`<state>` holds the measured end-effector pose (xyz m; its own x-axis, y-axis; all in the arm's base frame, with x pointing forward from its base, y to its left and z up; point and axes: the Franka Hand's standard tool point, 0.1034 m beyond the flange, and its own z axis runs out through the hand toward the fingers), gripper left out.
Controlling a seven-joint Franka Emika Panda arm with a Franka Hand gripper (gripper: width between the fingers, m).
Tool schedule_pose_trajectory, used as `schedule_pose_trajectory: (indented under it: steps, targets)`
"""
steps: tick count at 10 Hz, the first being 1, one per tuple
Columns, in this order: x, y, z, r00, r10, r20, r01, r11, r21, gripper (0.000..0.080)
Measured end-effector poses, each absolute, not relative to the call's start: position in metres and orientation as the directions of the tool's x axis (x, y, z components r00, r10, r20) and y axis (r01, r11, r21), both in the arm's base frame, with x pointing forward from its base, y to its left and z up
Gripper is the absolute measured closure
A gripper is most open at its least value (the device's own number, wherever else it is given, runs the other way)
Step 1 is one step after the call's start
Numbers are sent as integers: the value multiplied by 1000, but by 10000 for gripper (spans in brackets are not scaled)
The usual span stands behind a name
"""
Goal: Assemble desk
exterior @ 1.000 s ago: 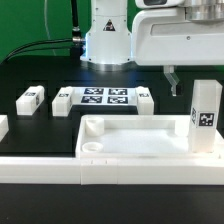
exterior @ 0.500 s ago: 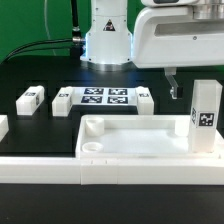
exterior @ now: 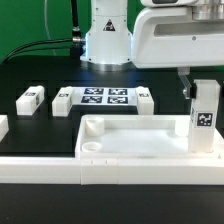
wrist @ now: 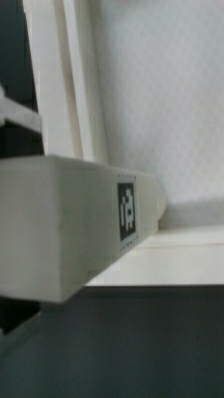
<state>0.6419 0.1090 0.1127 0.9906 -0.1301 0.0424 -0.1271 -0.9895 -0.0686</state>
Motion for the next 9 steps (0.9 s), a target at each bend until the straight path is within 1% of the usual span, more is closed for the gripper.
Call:
schedule_pose_trajectory:
  steps: [1,3,5,6,7,8,9]
  targets:
    - [642,109,113,981,-190,38,-186,-980,-73,511]
    - [642,97,113,929,-368,27,-366,-928,-65,511]
    - [641,80,113,834,-551,13,-550,-834,-44,508]
    - [642,75,113,798,-603,16,-602,-797,-42,507]
    - [643,67,113,730,-683,28,-681,-731,-42,502]
    - [643,64,114,710,-704,31,-703,-710,-37,502]
    - [643,62,113,702,-712,32,-711,-703,-35,481]
